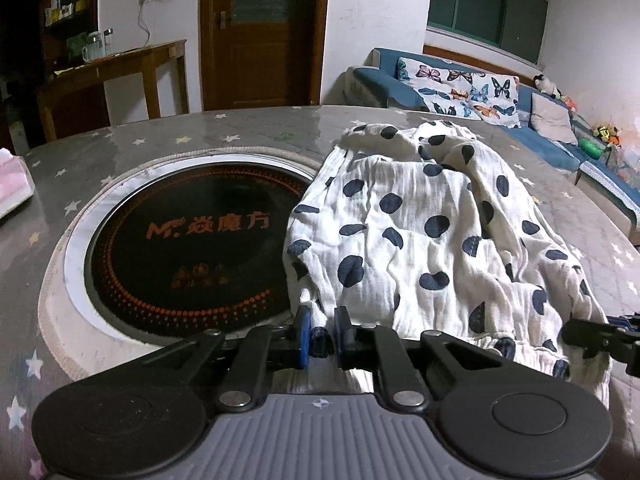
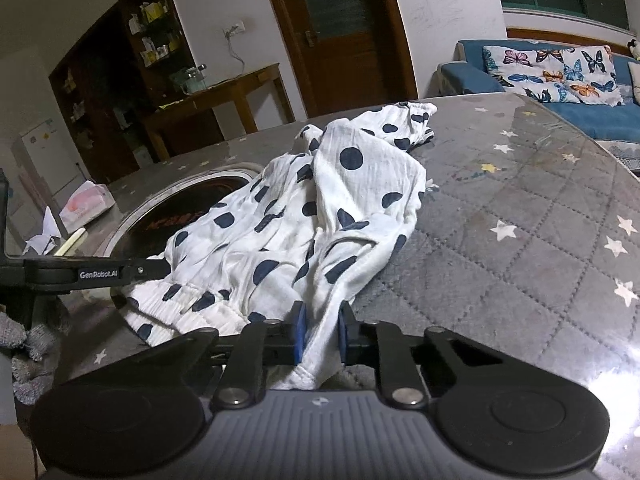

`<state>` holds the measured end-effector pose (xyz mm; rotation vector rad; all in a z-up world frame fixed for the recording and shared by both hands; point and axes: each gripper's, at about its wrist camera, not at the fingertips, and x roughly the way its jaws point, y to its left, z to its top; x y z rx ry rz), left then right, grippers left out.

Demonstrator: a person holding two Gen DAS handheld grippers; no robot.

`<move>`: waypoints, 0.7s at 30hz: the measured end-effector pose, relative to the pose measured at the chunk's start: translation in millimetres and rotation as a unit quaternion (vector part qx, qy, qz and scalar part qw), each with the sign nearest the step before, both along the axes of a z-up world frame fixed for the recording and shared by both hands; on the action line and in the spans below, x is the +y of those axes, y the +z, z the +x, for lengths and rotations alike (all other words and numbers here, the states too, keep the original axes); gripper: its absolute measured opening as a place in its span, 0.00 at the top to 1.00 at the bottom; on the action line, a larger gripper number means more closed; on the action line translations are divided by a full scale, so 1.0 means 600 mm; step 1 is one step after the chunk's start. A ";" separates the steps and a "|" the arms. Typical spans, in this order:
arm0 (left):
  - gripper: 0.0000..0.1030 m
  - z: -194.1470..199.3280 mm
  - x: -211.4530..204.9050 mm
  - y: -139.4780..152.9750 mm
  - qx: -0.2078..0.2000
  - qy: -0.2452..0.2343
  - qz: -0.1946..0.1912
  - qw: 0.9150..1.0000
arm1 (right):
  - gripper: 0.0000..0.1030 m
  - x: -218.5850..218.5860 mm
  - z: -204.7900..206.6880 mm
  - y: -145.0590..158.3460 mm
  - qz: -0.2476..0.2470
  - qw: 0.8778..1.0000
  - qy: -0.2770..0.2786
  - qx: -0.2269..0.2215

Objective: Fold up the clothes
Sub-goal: 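Close both grippers on the pants fabric and lift it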

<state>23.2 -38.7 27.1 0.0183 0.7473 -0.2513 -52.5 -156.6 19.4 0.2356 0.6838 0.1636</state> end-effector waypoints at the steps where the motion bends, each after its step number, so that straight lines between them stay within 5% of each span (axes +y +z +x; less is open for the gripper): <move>1: 0.88 -0.004 0.002 0.002 0.001 0.000 -0.003 1.000 | 0.89 -0.001 -0.003 0.001 0.000 1.000 0.003 0.000; 21: 0.89 -0.141 0.084 0.004 0.037 -0.017 -0.033 0.999 | 0.90 0.017 -0.128 0.023 -0.017 0.991 0.128 0.044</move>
